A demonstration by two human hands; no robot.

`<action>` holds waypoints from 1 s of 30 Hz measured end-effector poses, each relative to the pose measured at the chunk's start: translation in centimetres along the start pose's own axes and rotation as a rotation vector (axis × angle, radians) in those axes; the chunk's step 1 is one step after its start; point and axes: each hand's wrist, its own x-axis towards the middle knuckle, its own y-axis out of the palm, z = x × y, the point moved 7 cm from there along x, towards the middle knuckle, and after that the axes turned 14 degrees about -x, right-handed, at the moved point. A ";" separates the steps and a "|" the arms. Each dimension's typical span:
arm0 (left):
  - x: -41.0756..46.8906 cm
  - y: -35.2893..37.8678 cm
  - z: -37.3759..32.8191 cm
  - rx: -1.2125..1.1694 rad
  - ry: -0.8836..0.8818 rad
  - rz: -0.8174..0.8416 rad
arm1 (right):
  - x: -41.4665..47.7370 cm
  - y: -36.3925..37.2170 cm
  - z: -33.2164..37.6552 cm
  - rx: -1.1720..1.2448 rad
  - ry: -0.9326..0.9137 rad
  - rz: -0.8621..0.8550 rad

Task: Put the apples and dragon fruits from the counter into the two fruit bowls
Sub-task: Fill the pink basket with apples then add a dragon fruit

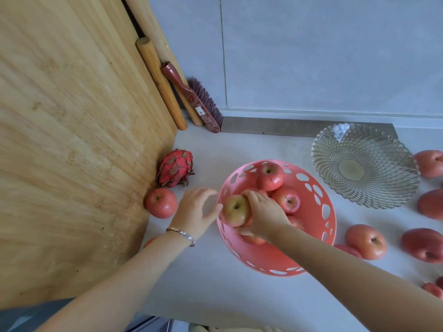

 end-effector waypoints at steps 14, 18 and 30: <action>0.0 -4.8 11.3 0.663 -0.570 0.123 | -2.7 -2.6 -1.4 0.111 -0.012 0.069; -1.1 -4.4 10.1 0.463 -0.599 0.033 | -3.6 -3.8 -1.7 0.172 -0.030 -0.003; 4.9 1.9 -4.9 -0.006 -0.112 -0.069 | 2.2 -5.5 -6.4 0.085 0.271 -0.124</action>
